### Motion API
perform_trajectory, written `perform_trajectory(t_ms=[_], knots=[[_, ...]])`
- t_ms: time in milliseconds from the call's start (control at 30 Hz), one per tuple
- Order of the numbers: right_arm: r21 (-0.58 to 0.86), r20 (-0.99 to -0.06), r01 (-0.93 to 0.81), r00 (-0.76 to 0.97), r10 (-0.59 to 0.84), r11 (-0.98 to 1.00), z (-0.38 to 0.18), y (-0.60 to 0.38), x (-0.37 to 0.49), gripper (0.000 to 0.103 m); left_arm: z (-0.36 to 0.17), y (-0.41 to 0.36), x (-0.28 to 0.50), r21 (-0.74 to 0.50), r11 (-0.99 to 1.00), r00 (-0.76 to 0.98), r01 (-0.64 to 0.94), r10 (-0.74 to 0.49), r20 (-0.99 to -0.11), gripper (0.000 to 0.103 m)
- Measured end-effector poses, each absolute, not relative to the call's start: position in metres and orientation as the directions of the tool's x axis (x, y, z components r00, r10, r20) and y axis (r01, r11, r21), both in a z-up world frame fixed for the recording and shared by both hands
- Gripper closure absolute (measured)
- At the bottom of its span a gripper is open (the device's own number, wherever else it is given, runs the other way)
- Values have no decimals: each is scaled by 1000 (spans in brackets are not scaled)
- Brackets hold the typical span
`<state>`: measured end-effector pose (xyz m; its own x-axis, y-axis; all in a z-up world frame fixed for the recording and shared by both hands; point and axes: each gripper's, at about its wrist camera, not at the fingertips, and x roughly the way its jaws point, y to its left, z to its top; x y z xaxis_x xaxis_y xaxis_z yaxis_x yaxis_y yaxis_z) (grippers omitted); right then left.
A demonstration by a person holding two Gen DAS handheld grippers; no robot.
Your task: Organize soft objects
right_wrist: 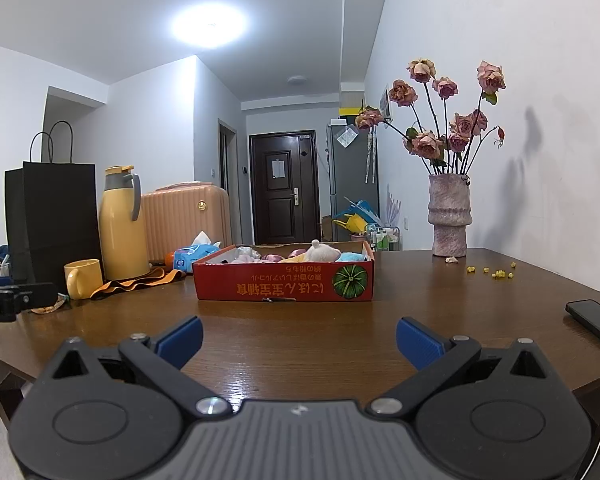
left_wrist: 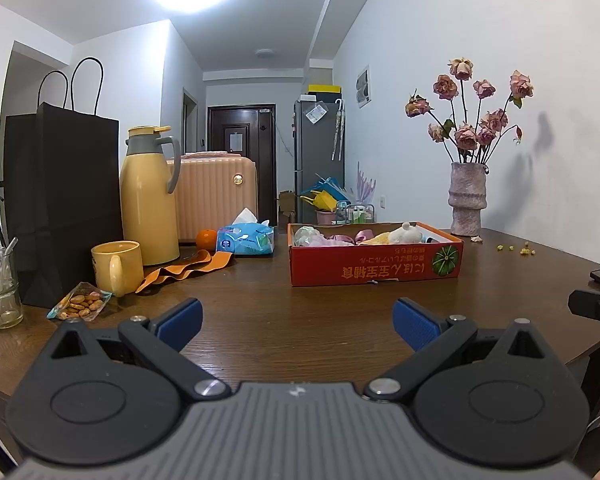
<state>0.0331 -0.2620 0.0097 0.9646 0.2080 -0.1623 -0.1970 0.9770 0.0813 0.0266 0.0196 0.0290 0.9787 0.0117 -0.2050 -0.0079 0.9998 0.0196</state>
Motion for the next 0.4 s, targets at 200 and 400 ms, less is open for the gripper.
perform_trajectory(t_ms=[200,400], knots=[[79,-161,-198,965,208,977,9,-261,33,0,30,18,24,25,1000,982,-3,8,-188,0],[80,-158,-198,965,209,977,9,-261,33,0,29,18,20,14,1000,986,-10,13,-166,0]])
